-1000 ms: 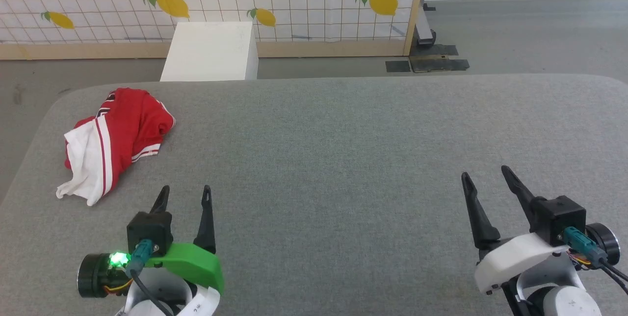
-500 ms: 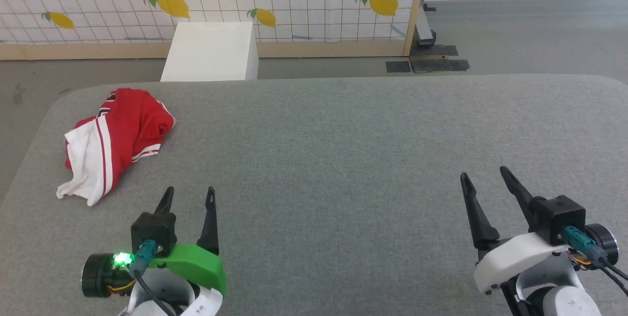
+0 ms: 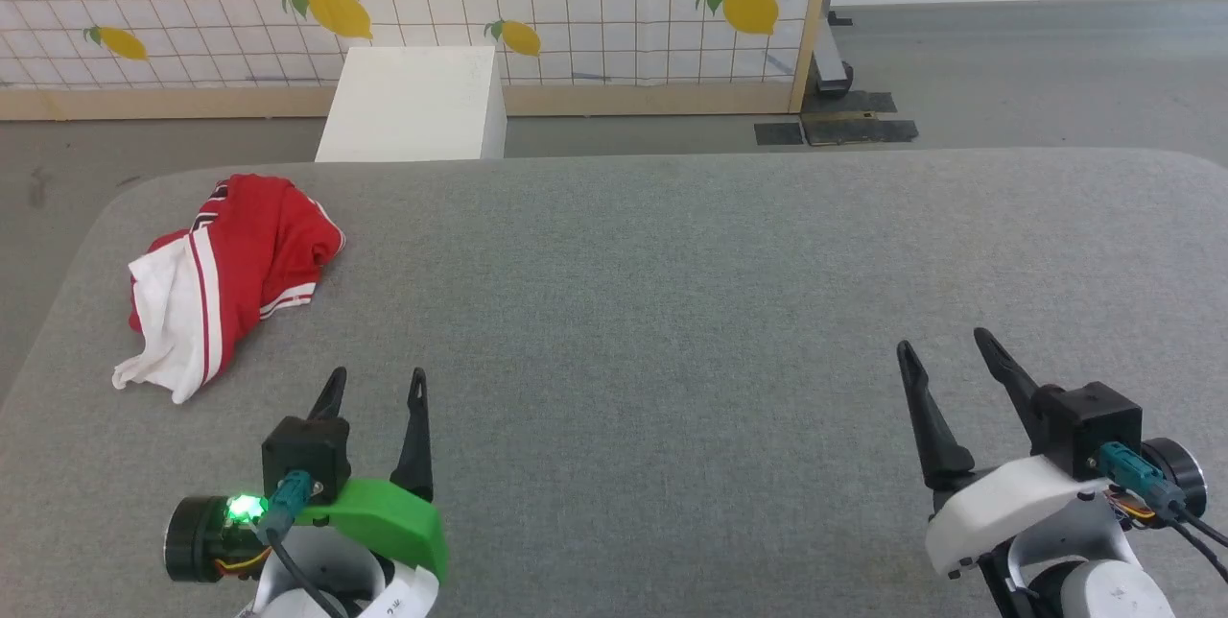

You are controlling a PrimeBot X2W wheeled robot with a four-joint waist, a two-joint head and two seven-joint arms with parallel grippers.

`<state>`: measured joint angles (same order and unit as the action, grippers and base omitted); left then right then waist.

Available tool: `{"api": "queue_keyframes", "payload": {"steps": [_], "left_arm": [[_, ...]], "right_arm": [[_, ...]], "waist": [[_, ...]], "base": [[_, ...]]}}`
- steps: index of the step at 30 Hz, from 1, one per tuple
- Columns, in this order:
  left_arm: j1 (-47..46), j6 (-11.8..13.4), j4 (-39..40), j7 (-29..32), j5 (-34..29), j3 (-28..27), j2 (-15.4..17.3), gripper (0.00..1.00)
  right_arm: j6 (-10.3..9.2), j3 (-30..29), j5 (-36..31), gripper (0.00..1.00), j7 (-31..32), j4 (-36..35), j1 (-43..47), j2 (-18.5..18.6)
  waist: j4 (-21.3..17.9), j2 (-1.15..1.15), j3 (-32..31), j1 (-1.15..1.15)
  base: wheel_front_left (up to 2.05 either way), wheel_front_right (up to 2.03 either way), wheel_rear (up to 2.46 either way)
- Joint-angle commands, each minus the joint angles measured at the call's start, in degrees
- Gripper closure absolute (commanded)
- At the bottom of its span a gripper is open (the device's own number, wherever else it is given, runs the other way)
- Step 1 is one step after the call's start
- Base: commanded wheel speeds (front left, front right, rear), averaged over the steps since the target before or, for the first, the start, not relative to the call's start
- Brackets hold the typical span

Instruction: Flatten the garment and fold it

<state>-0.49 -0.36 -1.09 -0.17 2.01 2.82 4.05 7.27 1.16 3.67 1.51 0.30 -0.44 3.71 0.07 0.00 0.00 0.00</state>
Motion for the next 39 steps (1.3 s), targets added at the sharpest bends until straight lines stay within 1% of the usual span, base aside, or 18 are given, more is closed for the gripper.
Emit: {"api": "queue_keyframes", "payload": {"steps": [1,26,32,39], "left_arm": [[0.8,0.5,0.0,-0.4,0.3,0.2,0.5,0.00],[0.2,1.7,-0.1,-1.5,1.5,1.5,1.7,0.00],[0.0,2.1,-0.5,-1.7,1.6,1.7,2.3,0.00],[-0.1,2.6,-0.7,-1.5,1.9,1.9,3.2,0.00]], "right_arm": [[0.12,-0.1,0.5,0.00,-0.1,-0.2,0.8,0.2],[0.17,0.7,1.7,0.00,-0.1,-0.9,0.8,0.4],[0.18,1.5,2.4,0.00,-0.1,-1.1,1.4,0.5],[0.19,2.3,3.4,0.00,0.0,-1.3,2.2,0.4]], "waist": [[0.0,0.00,0.0,0.00],[0.7,0.00,1.4,0.00],[2.3,0.00,1.2,0.00],[5.8,0.00,0.9,0.00]], "base": [[0.00,0.00,0.00],[0.00,0.00,0.00],[0.00,0.00,0.00],[0.00,0.00,0.00]]}}
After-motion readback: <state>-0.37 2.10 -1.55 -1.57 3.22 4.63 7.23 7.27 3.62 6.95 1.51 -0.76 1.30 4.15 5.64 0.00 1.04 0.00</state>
